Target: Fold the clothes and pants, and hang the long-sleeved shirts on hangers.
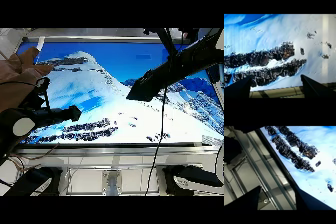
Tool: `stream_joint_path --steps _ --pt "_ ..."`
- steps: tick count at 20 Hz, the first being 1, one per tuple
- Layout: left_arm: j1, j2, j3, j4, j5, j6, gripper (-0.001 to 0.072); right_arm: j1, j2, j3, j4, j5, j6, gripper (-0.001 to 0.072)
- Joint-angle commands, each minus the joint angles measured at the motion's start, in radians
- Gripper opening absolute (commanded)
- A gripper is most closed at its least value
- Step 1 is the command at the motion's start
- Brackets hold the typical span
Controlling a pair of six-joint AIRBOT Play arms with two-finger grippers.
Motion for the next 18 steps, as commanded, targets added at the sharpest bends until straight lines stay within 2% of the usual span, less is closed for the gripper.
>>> stream_joint_path --steps 1,6,10,12,14,16,18 --pt "0.000 0.000 -0.002 0.001 0.005 0.001 0.0713 0.001 0.000 0.001 0.000 0.002 0.000 0.0488" --pt "0.000 -0.008 -0.003 0.088 0.009 0.001 0.0713 0.001 -0.001 0.001 -0.002 0.000 0.000 0.0488" --pt "0.001 -0.008 0.003 0.196 0.061 0.014 0.0713 0.001 -0.001 0.001 -0.002 0.000 0.000 0.0489" --pt "0.000 -0.005 0.006 0.195 0.025 0.081 0.0713 0.002 -0.002 0.001 -0.005 -0.063 0.000 0.0489" --pt "0.001 -0.005 0.006 0.206 -0.011 0.099 0.0713 0.001 -0.001 0.001 0.002 -0.169 0.001 0.0488" --pt "0.001 -0.006 0.006 0.307 -0.001 0.130 0.0713 0.002 -0.002 0.001 0.009 -0.254 0.001 0.0488" --pt "0.003 -0.009 0.006 0.556 0.027 0.112 0.0701 0.002 -0.007 0.001 -0.011 -0.264 0.000 0.0488"
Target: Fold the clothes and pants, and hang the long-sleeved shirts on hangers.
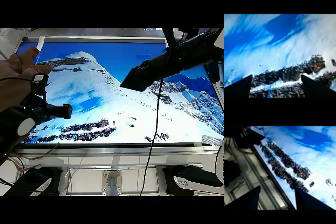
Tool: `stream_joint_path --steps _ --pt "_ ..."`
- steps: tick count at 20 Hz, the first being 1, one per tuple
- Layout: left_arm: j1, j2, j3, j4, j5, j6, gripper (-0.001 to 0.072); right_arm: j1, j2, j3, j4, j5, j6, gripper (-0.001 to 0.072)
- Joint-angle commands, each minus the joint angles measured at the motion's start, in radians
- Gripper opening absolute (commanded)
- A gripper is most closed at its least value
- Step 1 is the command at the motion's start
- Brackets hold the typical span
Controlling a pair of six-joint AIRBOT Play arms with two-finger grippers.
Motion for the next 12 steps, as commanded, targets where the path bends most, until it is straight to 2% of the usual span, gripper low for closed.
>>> stream_joint_path --steps 1,2,4,5,10,11,12 --pt "0.015 -0.005 0.001 0.399 0.014 -0.011 0.0614 0.001 -0.007 0.001 -0.023 -0.069 -0.008 0.0488" --pt "0.049 -0.009 0.001 0.548 0.015 -0.034 0.0547 0.001 -0.008 0.000 -0.039 -0.059 -0.011 0.0488" --pt "0.175 -0.019 0.002 0.772 0.018 -0.073 0.0548 0.001 -0.009 0.000 -0.053 -0.057 -0.017 0.0488" --pt "0.266 -0.028 0.005 0.811 0.023 -0.072 0.0547 0.001 -0.011 0.000 -0.061 -0.062 -0.019 0.0488" --pt "0.899 -0.143 0.019 0.713 0.023 -0.071 0.0544 0.001 -0.047 -0.002 -0.106 -0.104 -0.019 0.0488" --pt "1.025 -0.177 0.019 0.661 0.023 -0.071 0.0488 0.001 -0.057 -0.002 -0.106 -0.113 -0.019 0.0488" --pt "1.130 -0.206 0.019 0.586 0.031 -0.071 0.0468 0.001 -0.069 -0.002 -0.107 -0.125 -0.019 0.0488"
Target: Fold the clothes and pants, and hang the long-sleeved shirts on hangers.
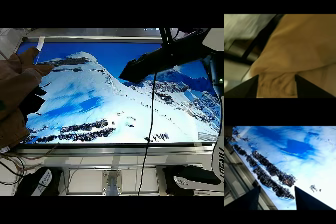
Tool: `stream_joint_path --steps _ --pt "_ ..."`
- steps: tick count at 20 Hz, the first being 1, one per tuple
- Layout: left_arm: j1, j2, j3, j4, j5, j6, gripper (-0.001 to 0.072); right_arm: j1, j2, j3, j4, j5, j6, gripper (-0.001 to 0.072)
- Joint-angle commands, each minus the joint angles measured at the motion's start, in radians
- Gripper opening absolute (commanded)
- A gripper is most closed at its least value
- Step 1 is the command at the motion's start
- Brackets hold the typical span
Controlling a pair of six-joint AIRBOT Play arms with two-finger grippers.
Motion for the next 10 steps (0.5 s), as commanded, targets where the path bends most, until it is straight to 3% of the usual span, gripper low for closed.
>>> stream_joint_path --steps 1,3,4,5,7,10 --pt "0.410 -0.101 0.002 -0.208 0.039 0.008 0.0468 0.001 -0.033 0.000 -0.016 -0.039 -0.005 0.0488" --pt "0.533 -0.151 0.003 -0.436 0.101 0.137 0.0479 0.001 -0.055 0.000 -0.018 -0.042 -0.047 0.0488" --pt "0.564 -0.181 0.010 -0.514 0.109 0.229 0.0558 0.001 -0.065 -0.001 -0.019 -0.047 -0.051 0.0488" --pt "0.575 -0.212 0.024 -0.542 0.107 0.266 0.0636 0.001 -0.076 0.000 -0.019 -0.056 -0.051 0.0489" --pt "0.570 -0.283 0.077 -0.544 0.093 0.272 0.0675 0.001 -0.095 0.000 -0.019 -0.079 -0.051 0.0489" --pt "0.541 -0.376 0.196 -0.544 0.090 0.272 0.0676 0.001 -0.122 -0.001 -0.019 -0.086 -0.050 0.0490"
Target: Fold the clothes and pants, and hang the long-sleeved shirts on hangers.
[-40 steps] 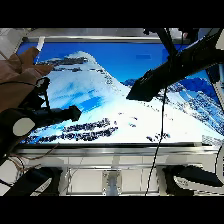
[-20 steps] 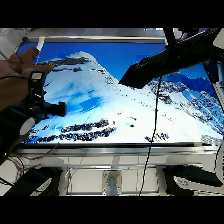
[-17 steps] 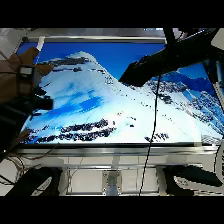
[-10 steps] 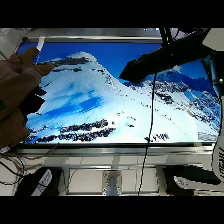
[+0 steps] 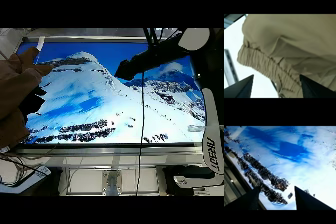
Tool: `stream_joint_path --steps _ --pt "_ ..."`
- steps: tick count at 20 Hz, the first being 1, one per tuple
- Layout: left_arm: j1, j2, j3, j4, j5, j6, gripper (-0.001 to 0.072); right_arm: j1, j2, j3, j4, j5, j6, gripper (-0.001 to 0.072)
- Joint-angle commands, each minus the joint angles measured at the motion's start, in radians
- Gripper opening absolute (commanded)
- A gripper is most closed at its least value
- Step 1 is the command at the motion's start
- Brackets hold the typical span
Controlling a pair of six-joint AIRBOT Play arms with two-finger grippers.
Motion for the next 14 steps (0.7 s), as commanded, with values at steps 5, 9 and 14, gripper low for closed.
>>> stream_joint_path --steps 5,9,14 --pt "-0.044 -0.237 0.311 -0.059 -0.144 0.187 0.0720 0.001 -0.040 0.000 0.000 -0.017 0.004 0.0489" --pt "-0.098 -0.363 0.394 -0.031 -0.372 0.430 0.0715 0.001 -0.040 0.000 0.002 -0.031 0.031 0.0489" --pt "-0.173 -0.405 0.394 0.009 -0.347 0.582 0.0716 0.001 -0.040 0.000 0.005 -0.045 0.040 0.0489"
